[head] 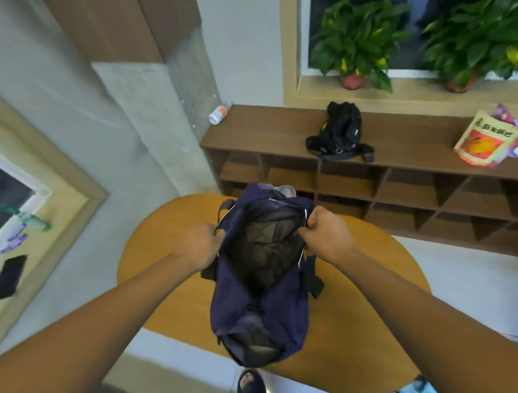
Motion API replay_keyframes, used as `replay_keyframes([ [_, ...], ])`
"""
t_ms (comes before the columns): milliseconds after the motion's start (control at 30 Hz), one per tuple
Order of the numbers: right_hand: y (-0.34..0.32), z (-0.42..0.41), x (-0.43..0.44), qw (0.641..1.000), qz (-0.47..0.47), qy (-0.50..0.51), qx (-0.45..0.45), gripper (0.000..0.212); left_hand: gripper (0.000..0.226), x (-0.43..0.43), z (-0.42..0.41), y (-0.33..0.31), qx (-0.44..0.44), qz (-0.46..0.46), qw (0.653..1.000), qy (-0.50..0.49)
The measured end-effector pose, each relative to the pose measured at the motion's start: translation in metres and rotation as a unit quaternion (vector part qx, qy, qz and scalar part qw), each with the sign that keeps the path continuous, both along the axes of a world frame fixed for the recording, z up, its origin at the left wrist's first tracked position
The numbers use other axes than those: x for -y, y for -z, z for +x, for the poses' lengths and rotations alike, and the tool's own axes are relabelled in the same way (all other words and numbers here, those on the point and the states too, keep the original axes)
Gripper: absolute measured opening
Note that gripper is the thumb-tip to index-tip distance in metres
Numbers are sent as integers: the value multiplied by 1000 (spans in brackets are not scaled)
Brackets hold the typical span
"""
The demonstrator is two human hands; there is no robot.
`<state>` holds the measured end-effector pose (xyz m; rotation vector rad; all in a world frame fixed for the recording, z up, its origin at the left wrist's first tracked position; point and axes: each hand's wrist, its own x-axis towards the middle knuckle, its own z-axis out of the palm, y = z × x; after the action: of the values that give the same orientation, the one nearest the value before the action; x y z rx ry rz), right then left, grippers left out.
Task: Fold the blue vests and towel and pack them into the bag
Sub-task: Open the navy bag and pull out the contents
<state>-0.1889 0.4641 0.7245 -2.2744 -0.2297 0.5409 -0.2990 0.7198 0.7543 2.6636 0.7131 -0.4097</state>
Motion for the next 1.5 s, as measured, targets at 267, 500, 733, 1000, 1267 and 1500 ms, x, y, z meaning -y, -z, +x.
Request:
replay_keyframes([
  [267, 37, -12, -220, 998, 23, -47, -24, 16, 37, -202, -36, 22, -10, 35, 998, -54],
  [500, 85, -21, -362, 994, 39, -99, 7, 18, 34, -336, -46, 60, -17, 54, 994, -98],
  [733, 110, -25, -453, 992, 41, -119, 8, 20, 21, -440, -47, 103, -31, 77, 988, -131],
  [1000, 144, -36, -483, 991, -19, -119, -56, 20, 29, -463, -50, 137, -60, 88, 989, -98],
  [1267, 161, -32, -476, 978, 18, -108, -176, 9, 36, -458, -50, 143, -87, 57, 991, -85],
  [1500, 142, -31, -442, 975, 22, -102, -197, 16, 38, -422, -32, 126, -47, 27, 994, -94],
])
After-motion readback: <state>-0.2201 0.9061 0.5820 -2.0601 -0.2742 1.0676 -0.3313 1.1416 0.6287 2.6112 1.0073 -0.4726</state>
